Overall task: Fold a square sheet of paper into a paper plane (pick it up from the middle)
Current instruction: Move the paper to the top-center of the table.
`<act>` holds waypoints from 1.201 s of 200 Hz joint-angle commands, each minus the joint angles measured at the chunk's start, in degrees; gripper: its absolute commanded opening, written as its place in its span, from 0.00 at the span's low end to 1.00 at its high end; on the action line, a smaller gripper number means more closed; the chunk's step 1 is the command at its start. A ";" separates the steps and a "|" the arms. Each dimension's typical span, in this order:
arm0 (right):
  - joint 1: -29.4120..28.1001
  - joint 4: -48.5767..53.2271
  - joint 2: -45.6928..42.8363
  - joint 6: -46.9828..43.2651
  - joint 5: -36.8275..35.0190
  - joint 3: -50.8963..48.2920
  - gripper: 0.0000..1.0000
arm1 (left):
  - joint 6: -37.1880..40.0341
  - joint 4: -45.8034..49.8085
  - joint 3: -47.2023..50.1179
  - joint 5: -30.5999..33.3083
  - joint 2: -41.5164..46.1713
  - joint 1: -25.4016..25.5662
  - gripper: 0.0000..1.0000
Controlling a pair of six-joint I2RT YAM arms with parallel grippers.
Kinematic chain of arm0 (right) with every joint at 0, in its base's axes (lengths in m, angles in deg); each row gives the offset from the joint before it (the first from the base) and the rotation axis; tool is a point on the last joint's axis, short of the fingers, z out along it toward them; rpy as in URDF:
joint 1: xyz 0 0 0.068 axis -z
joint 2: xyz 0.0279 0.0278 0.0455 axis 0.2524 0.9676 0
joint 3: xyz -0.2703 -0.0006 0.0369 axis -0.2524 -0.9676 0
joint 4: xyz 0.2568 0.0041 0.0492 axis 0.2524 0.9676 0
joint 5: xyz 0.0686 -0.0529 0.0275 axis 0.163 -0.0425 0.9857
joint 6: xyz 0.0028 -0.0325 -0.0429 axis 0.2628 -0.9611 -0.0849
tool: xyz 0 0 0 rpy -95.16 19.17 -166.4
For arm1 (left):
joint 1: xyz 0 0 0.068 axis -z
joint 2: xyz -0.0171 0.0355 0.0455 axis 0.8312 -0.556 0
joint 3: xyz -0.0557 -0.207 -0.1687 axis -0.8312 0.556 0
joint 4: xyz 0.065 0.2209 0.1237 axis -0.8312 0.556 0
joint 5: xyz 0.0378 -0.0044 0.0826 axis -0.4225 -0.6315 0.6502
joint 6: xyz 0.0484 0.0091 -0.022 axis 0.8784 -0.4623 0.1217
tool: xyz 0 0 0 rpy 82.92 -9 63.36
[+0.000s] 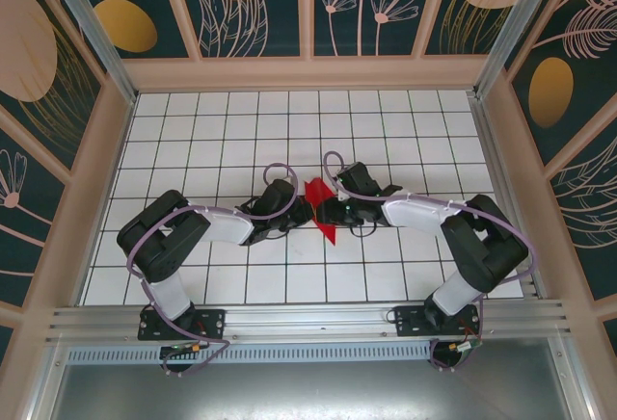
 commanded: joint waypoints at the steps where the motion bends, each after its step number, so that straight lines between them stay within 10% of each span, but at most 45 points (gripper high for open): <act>1: -1.32 1.02 1.74 -1.12 -0.50 0.43 0.48 | -0.71 -2.40 -0.24 -2.11 -0.19 0.16 0.00; 240: -3.01 3.76 4.86 2.40 -9.52 3.16 0.17 | -1.02 -0.91 -1.62 -3.95 0.22 0.14 0.03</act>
